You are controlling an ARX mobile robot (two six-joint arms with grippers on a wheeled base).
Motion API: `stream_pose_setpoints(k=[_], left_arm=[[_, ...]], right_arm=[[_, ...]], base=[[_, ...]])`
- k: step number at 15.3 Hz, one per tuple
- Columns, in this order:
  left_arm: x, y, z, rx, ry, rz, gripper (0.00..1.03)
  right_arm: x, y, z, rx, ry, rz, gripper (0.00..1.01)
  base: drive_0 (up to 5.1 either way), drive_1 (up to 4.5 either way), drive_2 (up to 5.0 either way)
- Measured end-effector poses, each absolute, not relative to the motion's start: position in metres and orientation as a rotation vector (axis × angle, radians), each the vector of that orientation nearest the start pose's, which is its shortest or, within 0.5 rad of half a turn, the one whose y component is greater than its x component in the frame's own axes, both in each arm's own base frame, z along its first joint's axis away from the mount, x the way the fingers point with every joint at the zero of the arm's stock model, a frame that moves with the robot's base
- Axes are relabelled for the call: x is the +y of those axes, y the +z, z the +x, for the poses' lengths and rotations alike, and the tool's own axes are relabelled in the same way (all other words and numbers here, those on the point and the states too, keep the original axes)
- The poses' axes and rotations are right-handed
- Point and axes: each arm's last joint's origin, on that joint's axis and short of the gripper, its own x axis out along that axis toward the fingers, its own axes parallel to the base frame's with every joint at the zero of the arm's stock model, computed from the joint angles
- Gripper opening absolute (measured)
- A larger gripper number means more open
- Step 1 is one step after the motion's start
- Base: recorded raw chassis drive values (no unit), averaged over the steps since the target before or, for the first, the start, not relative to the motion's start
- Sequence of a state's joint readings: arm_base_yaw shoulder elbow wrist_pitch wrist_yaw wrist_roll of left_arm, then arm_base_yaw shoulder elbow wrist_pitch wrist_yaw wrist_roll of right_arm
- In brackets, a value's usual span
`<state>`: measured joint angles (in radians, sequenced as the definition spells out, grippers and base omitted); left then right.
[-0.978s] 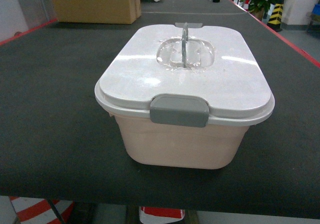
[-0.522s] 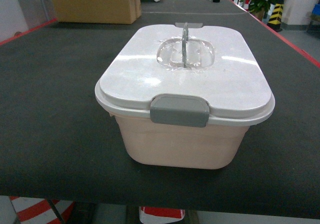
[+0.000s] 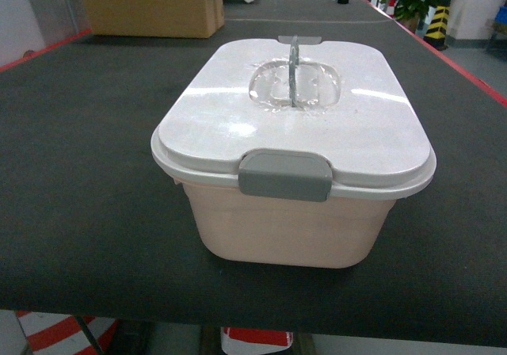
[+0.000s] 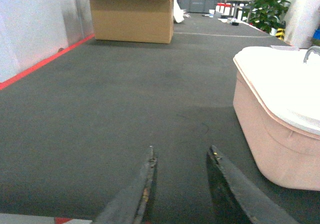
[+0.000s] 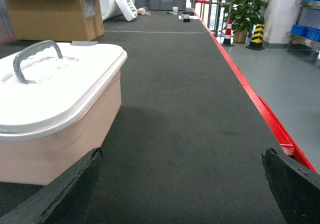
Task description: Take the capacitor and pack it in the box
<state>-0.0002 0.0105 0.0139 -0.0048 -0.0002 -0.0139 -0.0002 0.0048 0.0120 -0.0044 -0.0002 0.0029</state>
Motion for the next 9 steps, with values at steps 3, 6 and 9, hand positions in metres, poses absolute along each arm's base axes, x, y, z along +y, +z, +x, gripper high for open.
stream_pose_setpoints(k=[3, 6, 9], left_arm=[[0.0, 0.167, 0.0975, 0.001, 0.0, -0.014, 0.67], [0.0, 0.167, 0.0975, 0.001, 0.0, -0.011, 1.0], [0.0, 0.167, 0.0975, 0.001, 0.0, -0.011, 0.98]], right_arm=[[0.0, 0.1667, 0.0973, -0.002, 0.0, 0.002, 0.98], [0.0, 0.1667, 0.0973, -0.002, 0.0, 0.003, 0.98], [0.0, 0.1667, 0.0973, -0.002, 0.0, 0.002, 0.98]], base=[[0.0, 0.0, 0.0], [0.0, 0.0, 0.0], [0.0, 0.0, 0.0]])
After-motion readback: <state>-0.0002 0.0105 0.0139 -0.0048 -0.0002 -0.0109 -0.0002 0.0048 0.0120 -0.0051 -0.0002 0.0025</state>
